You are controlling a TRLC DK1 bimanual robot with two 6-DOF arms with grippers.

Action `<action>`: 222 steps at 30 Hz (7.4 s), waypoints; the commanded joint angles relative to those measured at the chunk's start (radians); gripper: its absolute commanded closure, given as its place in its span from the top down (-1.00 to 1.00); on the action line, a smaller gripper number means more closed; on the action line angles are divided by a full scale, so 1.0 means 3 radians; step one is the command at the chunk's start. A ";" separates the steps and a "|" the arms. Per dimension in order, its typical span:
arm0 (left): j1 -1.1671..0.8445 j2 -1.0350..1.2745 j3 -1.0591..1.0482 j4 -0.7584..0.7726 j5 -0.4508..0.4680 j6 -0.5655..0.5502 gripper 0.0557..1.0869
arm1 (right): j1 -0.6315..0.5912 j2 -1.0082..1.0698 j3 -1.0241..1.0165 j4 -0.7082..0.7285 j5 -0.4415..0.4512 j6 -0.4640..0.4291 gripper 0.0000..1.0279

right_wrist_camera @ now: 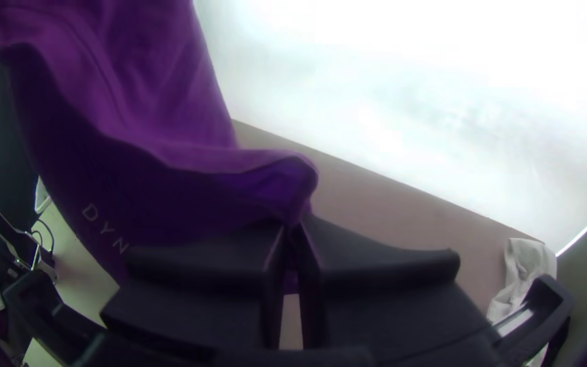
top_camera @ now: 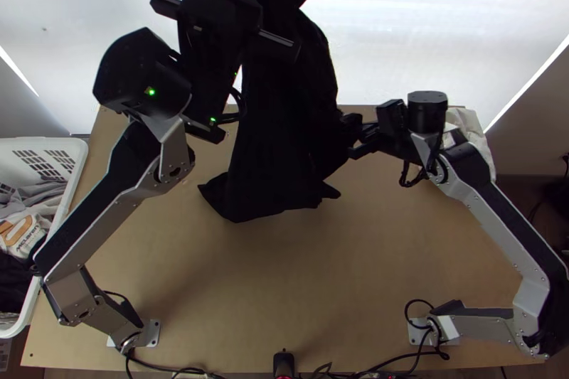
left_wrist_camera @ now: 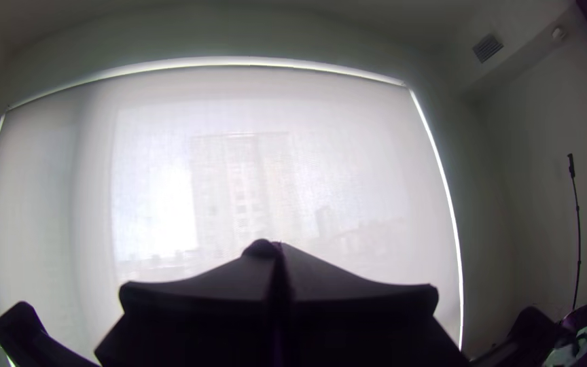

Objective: Fold the t-shirt

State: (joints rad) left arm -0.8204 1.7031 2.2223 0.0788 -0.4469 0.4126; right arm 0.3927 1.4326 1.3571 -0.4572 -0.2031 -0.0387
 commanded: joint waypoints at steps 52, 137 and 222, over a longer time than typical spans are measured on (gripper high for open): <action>0.2724 -0.2369 -0.2136 0.0310 -0.0024 0.0092 -0.93 | 0.2286 0.0870 0.2824 -0.0552 0.1638 -0.1543 -0.95; 0.1160 0.0173 -0.2136 -0.0048 -0.0131 -0.0849 0.89 | 0.0419 -0.0654 -0.1195 -0.0711 0.0713 -0.0643 -0.95; 0.2187 -0.1223 -0.4851 -0.3336 0.1428 -0.1319 -0.60 | 0.0097 0.0409 -0.0489 -0.0025 0.0687 -0.0479 -0.95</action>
State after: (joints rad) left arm -0.1635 1.3018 0.7815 -0.9577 -0.0589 0.0269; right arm 0.4297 1.5337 1.1934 -0.4793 -0.0002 -0.1833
